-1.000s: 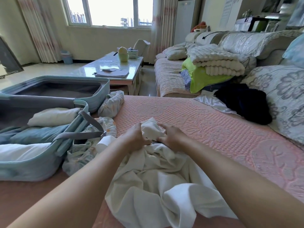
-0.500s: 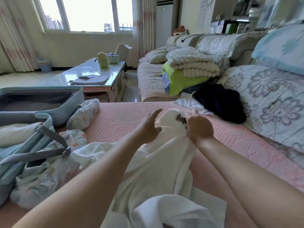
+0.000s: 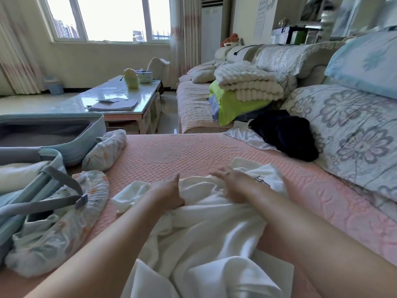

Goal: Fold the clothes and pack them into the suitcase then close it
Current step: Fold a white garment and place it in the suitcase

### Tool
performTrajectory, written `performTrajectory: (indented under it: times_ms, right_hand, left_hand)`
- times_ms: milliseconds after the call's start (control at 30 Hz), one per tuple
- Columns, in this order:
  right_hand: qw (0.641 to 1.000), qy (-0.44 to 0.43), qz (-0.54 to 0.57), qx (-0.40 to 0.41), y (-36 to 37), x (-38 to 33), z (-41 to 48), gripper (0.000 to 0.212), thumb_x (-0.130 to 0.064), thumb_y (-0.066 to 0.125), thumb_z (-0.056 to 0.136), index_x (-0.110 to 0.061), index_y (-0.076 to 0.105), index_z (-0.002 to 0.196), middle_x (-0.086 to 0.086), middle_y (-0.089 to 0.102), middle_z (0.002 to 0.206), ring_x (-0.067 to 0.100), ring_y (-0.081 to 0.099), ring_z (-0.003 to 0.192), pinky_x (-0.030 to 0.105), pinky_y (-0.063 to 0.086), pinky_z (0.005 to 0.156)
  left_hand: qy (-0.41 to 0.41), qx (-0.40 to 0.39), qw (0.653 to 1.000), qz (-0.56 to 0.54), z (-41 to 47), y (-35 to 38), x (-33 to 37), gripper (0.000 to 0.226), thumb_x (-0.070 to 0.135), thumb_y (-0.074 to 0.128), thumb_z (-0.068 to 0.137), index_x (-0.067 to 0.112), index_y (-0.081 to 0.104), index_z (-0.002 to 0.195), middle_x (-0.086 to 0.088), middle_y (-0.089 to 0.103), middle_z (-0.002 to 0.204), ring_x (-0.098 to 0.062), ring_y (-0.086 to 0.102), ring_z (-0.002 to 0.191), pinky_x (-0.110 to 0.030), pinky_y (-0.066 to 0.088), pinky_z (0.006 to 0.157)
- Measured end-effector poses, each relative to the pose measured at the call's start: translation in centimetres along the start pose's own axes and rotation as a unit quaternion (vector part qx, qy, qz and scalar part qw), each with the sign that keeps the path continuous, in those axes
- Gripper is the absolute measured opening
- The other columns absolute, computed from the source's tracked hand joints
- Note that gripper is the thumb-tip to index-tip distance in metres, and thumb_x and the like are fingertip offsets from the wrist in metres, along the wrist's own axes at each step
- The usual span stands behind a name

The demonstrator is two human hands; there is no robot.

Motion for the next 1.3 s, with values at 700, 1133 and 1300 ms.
performTrajectory:
  times_ms: [700, 1133, 1300]
  right_hand:
    - [0.989, -0.056, 0.059, -0.125, 0.5, -4.5, -6.6, 0.004, -0.016, 0.059, 0.079, -0.02, 0.061, 0.077, -0.003, 0.061, 0.083, 0.021, 0.059, 0.078, 0.033, 0.048, 0.066]
    - [1.0, -0.009, -0.015, 0.026, -0.5, -4.5, -3.4, 0.051, -0.011, 0.043, 0.1, -0.039, 0.045, 0.142, -0.007, 0.048, 0.149, 0.024, 0.055, 0.125, 0.038, 0.051, 0.092]
    - [0.994, 0.049, -0.095, -0.007, 0.9, -3.1, -0.2, 0.057, -0.009, 0.037, 0.098, -0.03, 0.037, 0.15, 0.004, 0.05, 0.148, 0.029, 0.053, 0.129, 0.041, 0.05, 0.097]
  left_hand:
    - [0.049, -0.044, 0.993, -0.093, -7.3, -2.2, -2.9, 0.052, 0.052, 0.041, 0.1, 0.014, 0.073, 0.086, 0.003, 0.067, 0.082, -0.017, 0.062, 0.079, -0.03, 0.049, 0.082]
    - [0.021, 0.022, 0.997, 0.069, -7.5, 0.3, -2.7, 0.065, 0.049, 0.05, 0.096, 0.023, 0.028, 0.152, -0.004, 0.058, 0.136, -0.027, 0.056, 0.122, -0.035, 0.046, 0.091]
    - [0.01, 0.13, 0.99, 0.05, -5.5, -2.4, -3.2, 0.026, 0.024, 0.046, 0.096, 0.019, 0.067, 0.109, -0.004, 0.068, 0.109, -0.025, 0.064, 0.098, -0.031, 0.049, 0.076]
Point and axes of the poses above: each hand's wrist, its own z-axis towards the middle knuckle, its own y-axis out of the palm, x = y × z, the point moved 10 cm from there along z, towards the middle knuckle
